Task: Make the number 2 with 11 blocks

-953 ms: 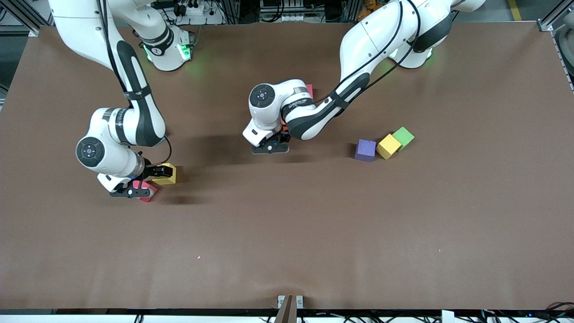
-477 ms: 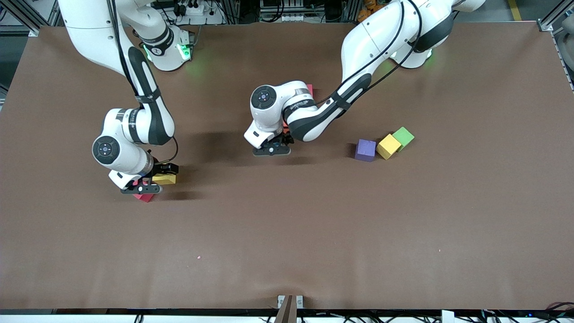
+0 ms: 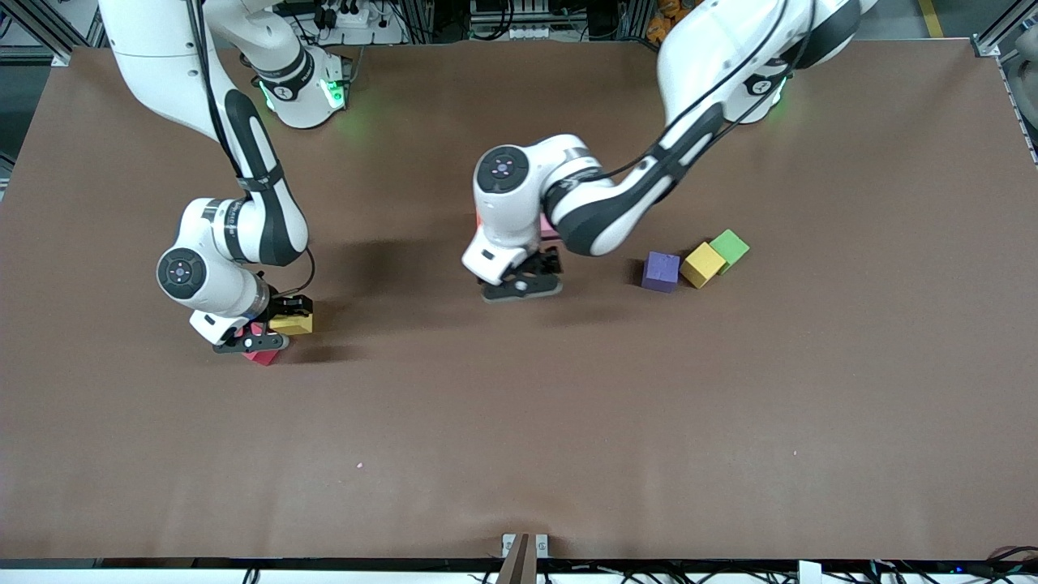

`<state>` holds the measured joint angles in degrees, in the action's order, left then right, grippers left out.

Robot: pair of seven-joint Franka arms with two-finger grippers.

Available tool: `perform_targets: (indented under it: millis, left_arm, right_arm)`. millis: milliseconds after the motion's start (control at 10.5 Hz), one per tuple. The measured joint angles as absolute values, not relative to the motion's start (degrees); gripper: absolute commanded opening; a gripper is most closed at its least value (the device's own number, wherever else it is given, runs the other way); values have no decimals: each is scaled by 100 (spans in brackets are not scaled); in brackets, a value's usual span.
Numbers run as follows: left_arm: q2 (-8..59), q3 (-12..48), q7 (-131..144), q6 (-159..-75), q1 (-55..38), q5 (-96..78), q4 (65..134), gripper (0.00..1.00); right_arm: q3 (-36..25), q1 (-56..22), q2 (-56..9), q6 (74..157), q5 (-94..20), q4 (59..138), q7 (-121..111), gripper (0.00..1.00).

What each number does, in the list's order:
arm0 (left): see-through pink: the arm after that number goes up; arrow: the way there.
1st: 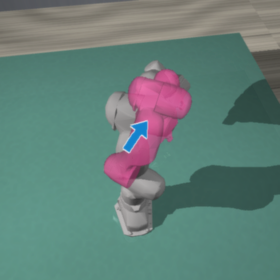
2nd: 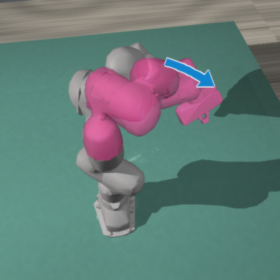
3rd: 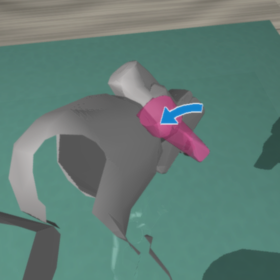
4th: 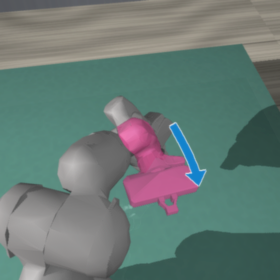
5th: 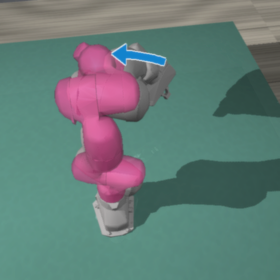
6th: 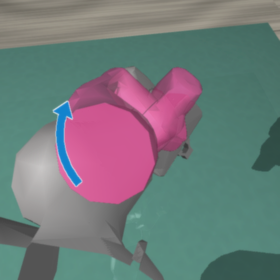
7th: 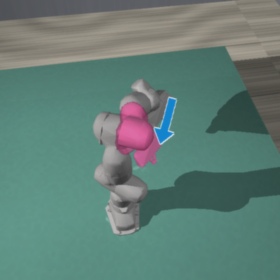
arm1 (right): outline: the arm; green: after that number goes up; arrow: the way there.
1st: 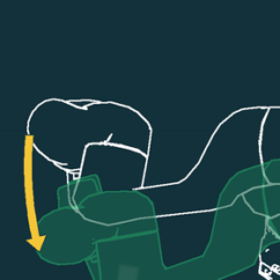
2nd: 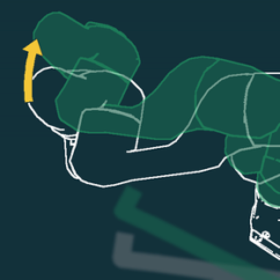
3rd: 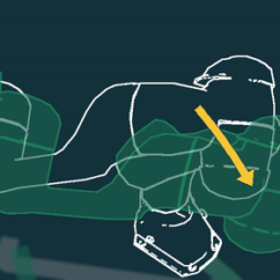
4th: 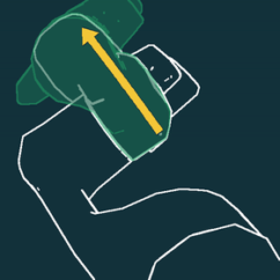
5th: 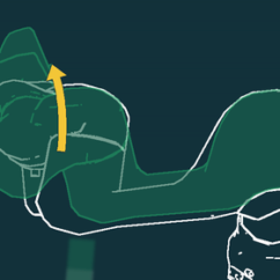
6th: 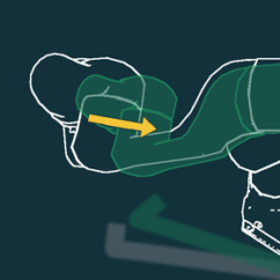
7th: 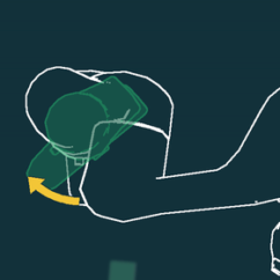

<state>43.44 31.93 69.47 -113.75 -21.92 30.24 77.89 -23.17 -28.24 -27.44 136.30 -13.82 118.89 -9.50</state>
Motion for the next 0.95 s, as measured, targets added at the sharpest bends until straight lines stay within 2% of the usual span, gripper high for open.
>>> perform_targets:
  millis: [286, 477, 762, 953]
  left_arm:
    - [3907, 3221, 5362, -10891, -1280, 3018, 8044, 100]
    - [3527, 3565, 4370, -10853, -404, 3010, 8615, 100]
    - [3163, 4780, 3253, -10854, 1456, 3024, 9823, 100]
    - [3110, 5698, 2588, -11010, 2833, 3270, 10631, 100]
  right_arm:
    - [-2156, -2893, -2726, 13575, -1421, 11588, -955, 15]
    - [-2026, -3111, -2722, 13312, -1449, 11223, -860, 15]
    - [-1778, -3603, -2795, 13226, -1457, 10852, 187, 15]
    - [-1552, -4015, -3104, 13230, -1457, 10354, 1186, 15]
